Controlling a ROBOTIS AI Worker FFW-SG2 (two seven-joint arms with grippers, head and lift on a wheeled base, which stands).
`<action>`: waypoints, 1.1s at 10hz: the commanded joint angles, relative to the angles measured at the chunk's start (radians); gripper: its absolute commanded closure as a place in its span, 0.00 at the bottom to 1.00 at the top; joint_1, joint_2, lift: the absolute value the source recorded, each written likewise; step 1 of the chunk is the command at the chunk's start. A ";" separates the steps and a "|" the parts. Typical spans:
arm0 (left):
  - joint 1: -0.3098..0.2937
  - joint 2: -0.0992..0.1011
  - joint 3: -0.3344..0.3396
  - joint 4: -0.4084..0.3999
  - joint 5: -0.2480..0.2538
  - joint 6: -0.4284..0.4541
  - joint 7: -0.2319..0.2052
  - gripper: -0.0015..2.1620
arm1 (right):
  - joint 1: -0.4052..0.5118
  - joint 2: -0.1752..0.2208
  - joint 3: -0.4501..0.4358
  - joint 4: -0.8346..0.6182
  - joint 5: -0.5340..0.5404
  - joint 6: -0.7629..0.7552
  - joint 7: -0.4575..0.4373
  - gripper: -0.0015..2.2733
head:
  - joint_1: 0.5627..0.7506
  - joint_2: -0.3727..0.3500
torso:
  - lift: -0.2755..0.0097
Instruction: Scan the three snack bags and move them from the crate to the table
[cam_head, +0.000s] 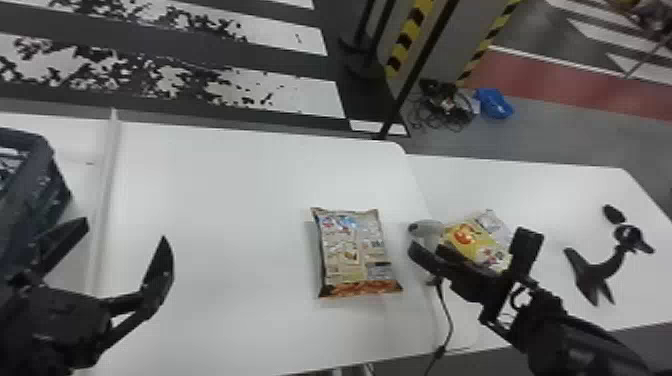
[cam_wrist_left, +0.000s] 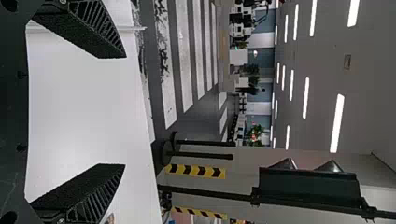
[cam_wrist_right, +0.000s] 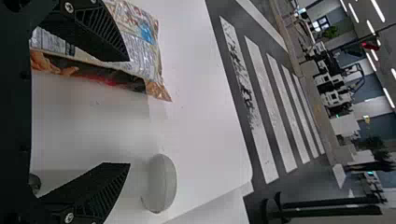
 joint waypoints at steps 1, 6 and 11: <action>0.000 0.001 -0.007 0.001 -0.008 0.000 0.002 0.01 | -0.034 -0.001 -0.017 -0.007 -0.034 0.181 0.058 0.03 | 0.70 0.03 | 0.75; 0.000 0.002 -0.006 0.003 -0.008 -0.006 0.001 0.01 | -0.115 -0.001 0.119 0.108 0.076 0.187 0.146 0.06 | 0.70 0.04 | 0.75; -0.012 -0.001 -0.001 0.019 0.000 -0.006 0.001 0.01 | -0.129 -0.003 0.174 0.095 0.150 0.135 0.190 0.99 | 0.70 0.10 | 0.75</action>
